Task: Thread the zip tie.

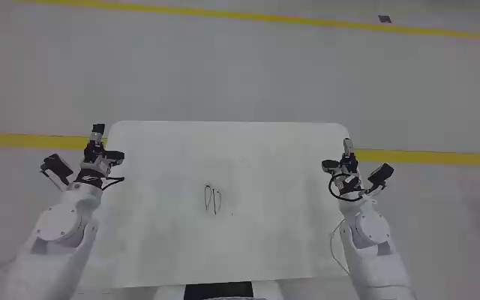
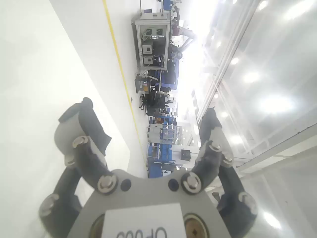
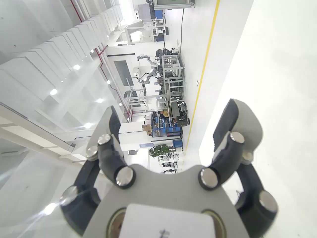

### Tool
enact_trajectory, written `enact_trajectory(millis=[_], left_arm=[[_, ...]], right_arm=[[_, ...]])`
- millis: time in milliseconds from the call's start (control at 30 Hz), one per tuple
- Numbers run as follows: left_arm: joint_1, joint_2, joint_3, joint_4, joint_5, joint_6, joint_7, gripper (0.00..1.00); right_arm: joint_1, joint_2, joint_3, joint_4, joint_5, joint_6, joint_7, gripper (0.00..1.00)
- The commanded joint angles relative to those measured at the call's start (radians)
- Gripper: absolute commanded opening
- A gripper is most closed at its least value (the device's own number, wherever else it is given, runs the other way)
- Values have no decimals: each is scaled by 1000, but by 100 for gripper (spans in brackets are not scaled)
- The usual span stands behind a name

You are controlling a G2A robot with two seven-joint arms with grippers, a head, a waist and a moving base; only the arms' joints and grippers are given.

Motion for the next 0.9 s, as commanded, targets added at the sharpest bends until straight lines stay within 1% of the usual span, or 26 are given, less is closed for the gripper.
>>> enact_trajectory(millis=[0, 33, 67, 100, 133, 167, 200, 233, 300, 333, 400, 433, 800, 833, 867], left_arm=[[0, 0, 0, 0, 0, 0, 0, 100], [0, 0, 0, 0, 0, 0, 0, 78], [0, 0, 0, 0, 0, 0, 0, 100], [0, 0, 0, 0, 0, 0, 0, 100], [0, 0, 0, 0, 0, 0, 0, 100], [0, 0, 0, 0, 0, 0, 0, 78], [0, 0, 0, 0, 0, 0, 0, 100], [-1, 1, 4, -6, 11, 1, -13, 100], [4, 9, 12, -12, 119, 40, -78, 100], [8, 11, 17, -16, 149, 54, -106, 100], [18, 14, 24, -20, 167, 77, -164, 100], [23, 15, 22, -23, 175, 82, -176, 100], [23, 15, 22, -23, 175, 82, -176, 100], [21, 15, 24, -29, 173, 79, -186, 100], [19, 16, 24, -36, 170, 77, -211, 100]], right_arm=[[0, 0, 0, 0, 0, 0, 0, 100], [0, 0, 0, 0, 0, 0, 0, 100], [0, 0, 0, 0, 0, 0, 0, 78], [0, 0, 0, 0, 0, 0, 0, 100], [0, 0, 0, 0, 0, 0, 0, 100], [0, 0, 0, 0, 0, 0, 0, 78], [0, 0, 0, 0, 0, 0, 0, 100], [0, 0, 0, 0, 0, 0, 0, 100], [0, 0, 0, 0, 0, 0, 0, 100], [0, 0, 0, 0, 0, 0, 0, 100], [0, 0, 0, 0, 0, 0, 0, 100], [0, 0, 0, 0, 0, 0, 0, 100], [0, 0, 0, 0, 0, 0, 0, 100], [0, 0, 0, 0, 0, 0, 0, 100], [0, 0, 0, 0, 0, 0, 0, 100]])
